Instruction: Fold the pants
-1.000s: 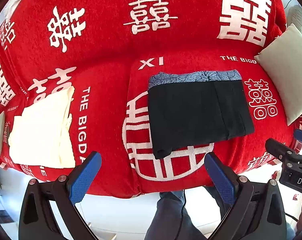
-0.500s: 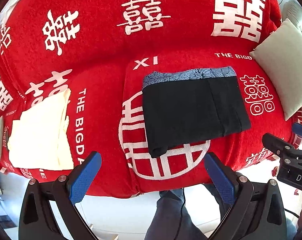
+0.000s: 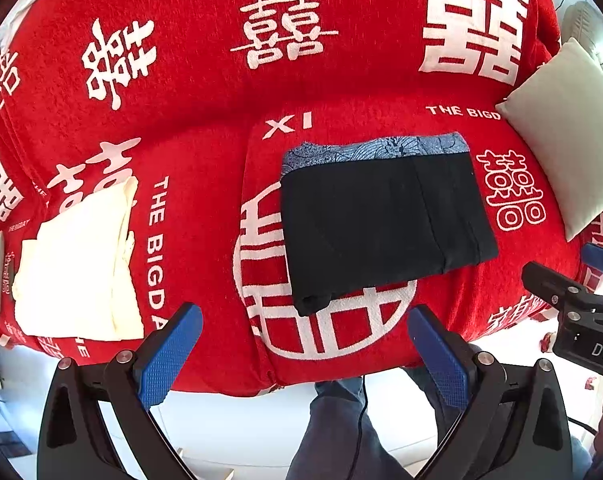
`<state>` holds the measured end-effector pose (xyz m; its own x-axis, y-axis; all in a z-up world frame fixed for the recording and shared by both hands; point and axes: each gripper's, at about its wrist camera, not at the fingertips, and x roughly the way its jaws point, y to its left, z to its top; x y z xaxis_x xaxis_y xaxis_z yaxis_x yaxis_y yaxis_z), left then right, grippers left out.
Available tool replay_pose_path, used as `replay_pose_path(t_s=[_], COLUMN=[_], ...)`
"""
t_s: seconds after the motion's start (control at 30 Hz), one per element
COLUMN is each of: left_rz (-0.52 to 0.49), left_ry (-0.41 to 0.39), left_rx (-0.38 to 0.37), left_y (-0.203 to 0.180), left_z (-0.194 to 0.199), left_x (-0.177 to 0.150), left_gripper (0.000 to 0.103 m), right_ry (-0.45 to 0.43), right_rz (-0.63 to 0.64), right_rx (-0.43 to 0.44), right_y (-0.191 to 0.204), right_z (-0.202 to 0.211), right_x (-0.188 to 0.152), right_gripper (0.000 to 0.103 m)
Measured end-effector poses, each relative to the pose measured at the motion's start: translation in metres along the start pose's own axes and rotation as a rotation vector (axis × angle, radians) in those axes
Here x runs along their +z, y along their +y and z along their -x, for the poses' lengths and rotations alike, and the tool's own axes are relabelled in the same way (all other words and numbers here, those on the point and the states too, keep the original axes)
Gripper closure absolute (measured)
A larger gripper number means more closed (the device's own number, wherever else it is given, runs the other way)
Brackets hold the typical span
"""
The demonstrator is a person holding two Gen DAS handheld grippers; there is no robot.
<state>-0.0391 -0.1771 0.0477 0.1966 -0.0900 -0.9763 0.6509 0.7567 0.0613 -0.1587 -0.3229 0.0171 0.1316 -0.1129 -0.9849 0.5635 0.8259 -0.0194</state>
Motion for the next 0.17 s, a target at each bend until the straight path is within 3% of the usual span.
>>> replay_pose_path(t_s=[0.17], left_rz=[-0.005], left_ry=[0.002], left_rx=[-0.001], left_y=[0.0009], left_z=[-0.0011], left_x=[0.0011], left_gripper=[0.000], right_ry=[0.000], right_rz=[-0.001], right_rx=[0.001], right_y=[0.0002], right_z=[-0.0002], right_x=[0.0004], right_gripper=[0.008])
